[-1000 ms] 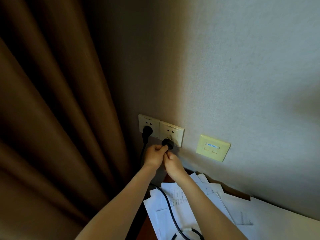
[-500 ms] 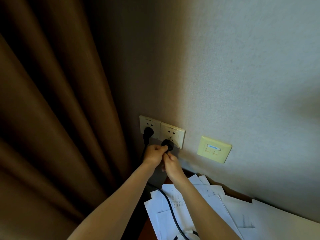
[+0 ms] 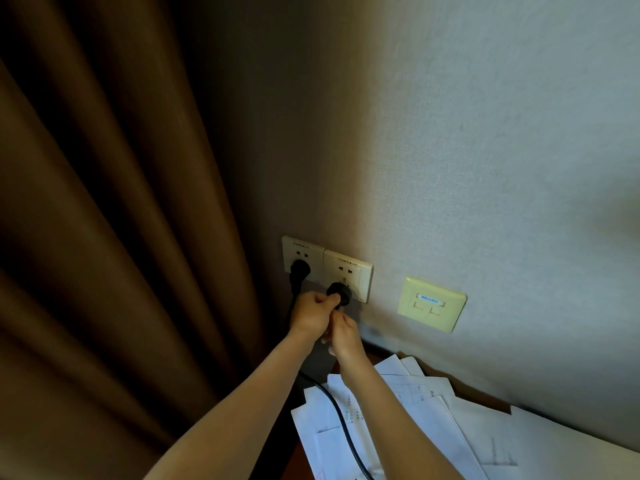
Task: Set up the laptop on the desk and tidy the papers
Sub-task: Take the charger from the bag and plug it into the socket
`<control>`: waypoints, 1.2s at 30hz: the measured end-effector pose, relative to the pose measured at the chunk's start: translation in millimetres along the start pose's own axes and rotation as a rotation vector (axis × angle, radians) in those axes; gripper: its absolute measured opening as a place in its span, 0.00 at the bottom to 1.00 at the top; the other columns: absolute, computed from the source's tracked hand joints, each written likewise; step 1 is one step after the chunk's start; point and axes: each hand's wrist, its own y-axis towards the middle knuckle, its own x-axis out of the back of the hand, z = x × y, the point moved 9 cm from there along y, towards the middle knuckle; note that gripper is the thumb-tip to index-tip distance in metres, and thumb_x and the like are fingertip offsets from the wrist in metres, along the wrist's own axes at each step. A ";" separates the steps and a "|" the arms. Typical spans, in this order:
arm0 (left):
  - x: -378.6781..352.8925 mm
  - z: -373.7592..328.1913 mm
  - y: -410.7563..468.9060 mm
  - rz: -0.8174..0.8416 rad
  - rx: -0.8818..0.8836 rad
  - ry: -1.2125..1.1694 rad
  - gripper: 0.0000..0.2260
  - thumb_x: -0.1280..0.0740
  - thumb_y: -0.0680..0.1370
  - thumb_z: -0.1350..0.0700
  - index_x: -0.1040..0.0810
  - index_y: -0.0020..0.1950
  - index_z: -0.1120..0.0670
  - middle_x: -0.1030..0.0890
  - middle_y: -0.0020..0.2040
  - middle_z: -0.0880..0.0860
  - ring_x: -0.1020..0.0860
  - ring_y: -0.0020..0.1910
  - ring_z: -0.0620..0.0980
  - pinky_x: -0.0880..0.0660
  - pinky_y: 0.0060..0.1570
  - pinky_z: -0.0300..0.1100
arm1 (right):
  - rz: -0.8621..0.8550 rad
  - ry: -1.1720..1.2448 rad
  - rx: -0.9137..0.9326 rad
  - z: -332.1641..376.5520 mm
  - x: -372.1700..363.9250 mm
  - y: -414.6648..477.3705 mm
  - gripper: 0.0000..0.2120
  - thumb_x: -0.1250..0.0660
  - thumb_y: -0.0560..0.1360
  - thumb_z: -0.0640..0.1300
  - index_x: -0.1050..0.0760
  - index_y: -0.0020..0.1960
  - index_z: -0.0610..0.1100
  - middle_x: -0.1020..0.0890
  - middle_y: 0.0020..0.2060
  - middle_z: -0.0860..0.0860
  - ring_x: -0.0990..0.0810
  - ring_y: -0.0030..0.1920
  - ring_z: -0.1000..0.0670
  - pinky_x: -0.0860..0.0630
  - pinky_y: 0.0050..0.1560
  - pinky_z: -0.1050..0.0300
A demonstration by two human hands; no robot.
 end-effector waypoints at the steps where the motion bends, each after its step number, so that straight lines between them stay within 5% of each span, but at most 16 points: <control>1: 0.9 -1.0 0.2 -0.016 -0.009 0.001 0.10 0.36 0.79 0.55 0.26 0.37 0.53 0.22 0.37 0.52 0.23 0.39 0.52 0.27 0.39 0.43 | -0.008 0.017 -0.009 1.1 -0.7 0.3 0.16 0.51 0.82 0.40 0.31 0.38 0.44 0.28 0.29 0.47 0.29 0.30 0.53 0.35 0.28 0.66; 8: 1.1 1.2 -1.1 -0.003 -0.008 0.047 0.06 0.35 0.78 0.57 0.22 0.45 0.58 0.18 0.47 0.58 0.20 0.49 0.55 0.25 0.52 0.46 | 0.013 0.029 0.003 -5.1 0.6 -5.0 0.16 0.51 0.82 0.41 0.30 0.40 0.46 0.31 0.29 0.48 0.33 0.29 0.54 0.36 0.24 0.71; 15: 5.5 -2.5 2.5 0.025 -0.013 0.058 0.09 0.35 0.78 0.57 0.23 0.38 0.55 0.21 0.37 0.52 0.22 0.41 0.49 0.27 0.40 0.37 | -0.035 0.066 -0.049 -3.8 1.8 -3.1 0.17 0.49 0.82 0.44 0.31 0.37 0.44 0.31 0.28 0.48 0.32 0.30 0.53 0.36 0.30 0.65; 21: 2.4 -11.9 5.2 -0.013 -0.003 0.040 0.12 0.35 0.78 0.56 0.24 0.35 0.58 0.23 0.35 0.56 0.22 0.42 0.54 0.24 0.49 0.47 | -0.098 0.139 -0.115 1.3 8.4 2.6 0.17 0.48 0.82 0.46 0.32 0.37 0.43 0.31 0.28 0.48 0.32 0.29 0.52 0.39 0.29 0.61; 29: 0.4 -4.8 8.3 -0.030 0.042 -0.023 0.10 0.29 0.74 0.55 0.23 0.34 0.57 0.22 0.33 0.51 0.24 0.33 0.45 0.27 0.34 0.34 | -0.116 0.050 -0.220 -7.2 9.5 18.8 0.17 0.50 0.83 0.47 0.33 0.37 0.45 0.30 0.30 0.48 0.31 0.30 0.53 0.37 0.31 0.61; 31: 2.7 -8.0 10.9 -0.056 0.000 -0.012 0.12 0.29 0.74 0.57 0.23 0.31 0.57 0.22 0.30 0.50 0.25 0.30 0.43 0.28 0.27 0.27 | -0.116 0.051 -0.281 -6.5 7.0 25.7 0.16 0.50 0.83 0.46 0.31 0.41 0.41 0.26 0.35 0.46 0.29 0.34 0.51 0.33 0.35 0.60; 34: 6.1 -19.6 15.6 -0.071 -0.056 0.040 0.14 0.31 0.75 0.57 0.24 0.29 0.57 0.23 0.26 0.48 0.25 0.23 0.39 0.31 0.23 0.24 | -0.108 0.113 -0.377 -7.9 2.0 35.0 0.17 0.47 0.82 0.47 0.30 0.62 0.36 0.22 0.54 0.39 0.24 0.52 0.42 0.28 0.52 0.51; 36: 5.8 -21.8 18.0 -0.058 -0.059 0.087 0.13 0.31 0.75 0.56 0.22 0.30 0.57 0.21 0.29 0.49 0.24 0.27 0.41 0.29 0.28 0.29 | -0.086 0.094 -0.396 -10.0 1.8 39.3 0.15 0.48 0.82 0.47 0.29 0.57 0.37 0.24 0.46 0.39 0.26 0.46 0.41 0.29 0.45 0.53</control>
